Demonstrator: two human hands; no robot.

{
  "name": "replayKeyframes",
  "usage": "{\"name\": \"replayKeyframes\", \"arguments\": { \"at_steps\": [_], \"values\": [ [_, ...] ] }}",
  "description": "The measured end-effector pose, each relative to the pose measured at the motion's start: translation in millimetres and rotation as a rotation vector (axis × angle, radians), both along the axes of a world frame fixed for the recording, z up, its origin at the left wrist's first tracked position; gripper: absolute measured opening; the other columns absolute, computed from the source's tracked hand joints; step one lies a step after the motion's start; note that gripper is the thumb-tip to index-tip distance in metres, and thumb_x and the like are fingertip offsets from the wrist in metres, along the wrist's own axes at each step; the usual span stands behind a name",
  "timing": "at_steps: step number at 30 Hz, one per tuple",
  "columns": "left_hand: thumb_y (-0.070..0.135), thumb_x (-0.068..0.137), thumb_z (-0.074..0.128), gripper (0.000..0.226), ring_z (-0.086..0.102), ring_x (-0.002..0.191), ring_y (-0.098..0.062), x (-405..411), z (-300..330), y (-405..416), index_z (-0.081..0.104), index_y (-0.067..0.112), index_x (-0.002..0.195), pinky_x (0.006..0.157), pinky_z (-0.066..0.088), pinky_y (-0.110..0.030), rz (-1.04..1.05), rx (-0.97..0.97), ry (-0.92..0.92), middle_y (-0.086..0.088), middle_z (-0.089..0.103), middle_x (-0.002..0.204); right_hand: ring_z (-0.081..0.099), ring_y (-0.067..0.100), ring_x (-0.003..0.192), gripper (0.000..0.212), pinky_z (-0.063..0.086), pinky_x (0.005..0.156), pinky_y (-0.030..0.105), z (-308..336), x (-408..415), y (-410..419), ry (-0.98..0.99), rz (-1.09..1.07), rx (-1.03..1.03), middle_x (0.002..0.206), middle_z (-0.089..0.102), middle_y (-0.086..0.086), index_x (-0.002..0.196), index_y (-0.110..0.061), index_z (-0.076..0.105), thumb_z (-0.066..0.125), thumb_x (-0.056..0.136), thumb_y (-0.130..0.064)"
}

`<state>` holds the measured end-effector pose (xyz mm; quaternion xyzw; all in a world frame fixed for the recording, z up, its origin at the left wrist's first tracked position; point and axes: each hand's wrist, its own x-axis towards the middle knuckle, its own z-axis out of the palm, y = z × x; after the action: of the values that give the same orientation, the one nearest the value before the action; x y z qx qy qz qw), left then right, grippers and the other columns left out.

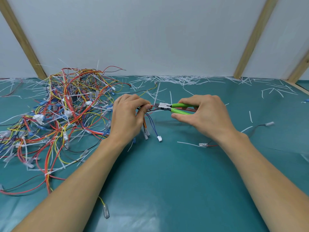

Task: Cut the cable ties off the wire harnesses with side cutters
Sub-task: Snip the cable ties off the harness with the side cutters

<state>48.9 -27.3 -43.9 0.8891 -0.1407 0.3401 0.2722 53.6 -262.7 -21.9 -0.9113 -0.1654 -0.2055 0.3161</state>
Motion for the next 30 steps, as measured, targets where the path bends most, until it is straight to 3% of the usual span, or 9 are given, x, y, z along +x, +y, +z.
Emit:
{"name": "replayKeyframes", "arguments": {
  "at_steps": [6, 21, 30],
  "values": [
    [0.019, 0.093, 0.070, 0.008, 0.056, 0.086, -0.024, -0.4, 0.2, -0.7, 0.078, 0.018, 0.091, 0.086, 0.042, -0.044, -0.007, 0.004, 0.004, 0.010, 0.060, 0.080, 0.059, 0.015, 0.080, 0.029, 0.050, 0.071, 0.034, 0.2, -1.5, -0.1, 0.008, -0.014, -0.026, 0.084, 0.074, -0.011, 0.093, -0.039, 0.079, 0.080, 0.075, -0.061],
    [0.019, 0.094, 0.070, 0.009, 0.056, 0.085, -0.026, 0.0, -0.1, 0.2, 0.078, 0.017, 0.091, 0.084, 0.045, -0.048, -0.015, -0.015, 0.010, 0.002, 0.066, 0.081, 0.054, 0.014, 0.074, 0.029, 0.037, 0.060, 0.029, 1.7, -2.7, 0.9, -0.008, -0.016, -0.035, 0.078, 0.072, -0.012, 0.090, -0.038, 0.079, 0.078, 0.076, -0.063],
    [0.019, 0.093, 0.070, 0.008, 0.056, 0.085, -0.026, 1.1, -0.5, 0.1, 0.078, 0.016, 0.091, 0.084, 0.046, -0.049, -0.016, -0.018, 0.007, 0.002, 0.067, 0.081, 0.054, 0.016, 0.074, 0.029, 0.037, 0.060, 0.030, 1.3, -2.3, 0.7, -0.008, -0.018, -0.033, 0.077, 0.072, -0.012, 0.091, -0.039, 0.079, 0.078, 0.076, -0.064]
  ]
}}
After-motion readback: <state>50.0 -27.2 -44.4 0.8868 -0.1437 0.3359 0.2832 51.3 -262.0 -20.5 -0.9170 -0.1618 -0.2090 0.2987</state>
